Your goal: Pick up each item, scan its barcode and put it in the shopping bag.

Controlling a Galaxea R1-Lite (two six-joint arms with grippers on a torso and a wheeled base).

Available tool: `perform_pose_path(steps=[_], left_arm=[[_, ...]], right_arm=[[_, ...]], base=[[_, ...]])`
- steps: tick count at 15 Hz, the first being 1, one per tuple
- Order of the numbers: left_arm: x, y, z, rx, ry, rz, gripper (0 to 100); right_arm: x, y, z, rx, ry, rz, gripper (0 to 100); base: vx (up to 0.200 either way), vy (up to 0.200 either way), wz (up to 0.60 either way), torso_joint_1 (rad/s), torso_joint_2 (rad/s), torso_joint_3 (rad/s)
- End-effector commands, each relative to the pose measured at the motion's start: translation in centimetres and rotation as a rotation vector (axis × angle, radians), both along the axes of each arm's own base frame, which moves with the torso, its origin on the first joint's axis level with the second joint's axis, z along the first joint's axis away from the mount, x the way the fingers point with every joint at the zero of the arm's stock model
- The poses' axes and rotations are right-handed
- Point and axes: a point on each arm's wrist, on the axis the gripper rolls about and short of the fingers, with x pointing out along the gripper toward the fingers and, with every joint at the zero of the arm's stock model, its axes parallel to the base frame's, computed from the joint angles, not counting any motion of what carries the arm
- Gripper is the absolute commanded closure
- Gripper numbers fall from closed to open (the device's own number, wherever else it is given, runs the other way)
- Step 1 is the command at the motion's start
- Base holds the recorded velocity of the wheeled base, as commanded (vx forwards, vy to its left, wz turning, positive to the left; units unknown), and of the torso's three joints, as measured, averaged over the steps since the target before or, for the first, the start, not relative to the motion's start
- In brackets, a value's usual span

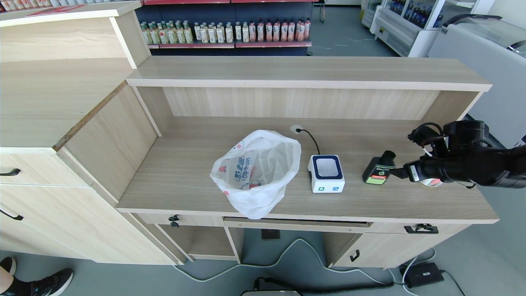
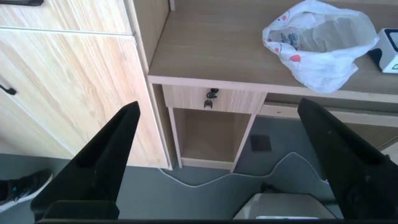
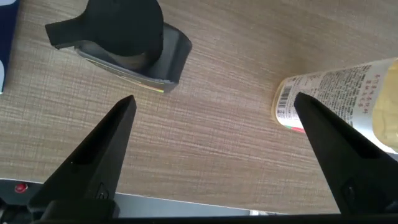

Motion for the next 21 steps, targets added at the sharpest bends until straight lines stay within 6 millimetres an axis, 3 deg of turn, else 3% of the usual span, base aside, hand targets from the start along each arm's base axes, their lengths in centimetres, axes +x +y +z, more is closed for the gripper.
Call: perform_pose_path(steps=[1, 10, 21], left_arm=[[0.0, 0.0, 0.0, -0.002, -0.001, 0.001, 0], [0.0, 0.0, 0.0, 0.000, -0.001, 0.001, 0], [0.0, 0.0, 0.0, 0.000, -0.001, 0.001, 0]], right_arm=[[0.7, 0.3, -1.0, -0.017, -0.003, 0.047, 0], [3.3, 2.7, -2.2, 0.008, -0.023, 0.181, 0], [4.8, 3.6, -3.4, 0.049, -0.031, 0.279, 0]], base=[[0.000, 0.000, 0.00, 0.000, 0.00, 0.000], [0.000, 0.000, 0.00, 0.000, 0.00, 0.000], [0.000, 0.000, 0.00, 0.000, 0.00, 0.000]])
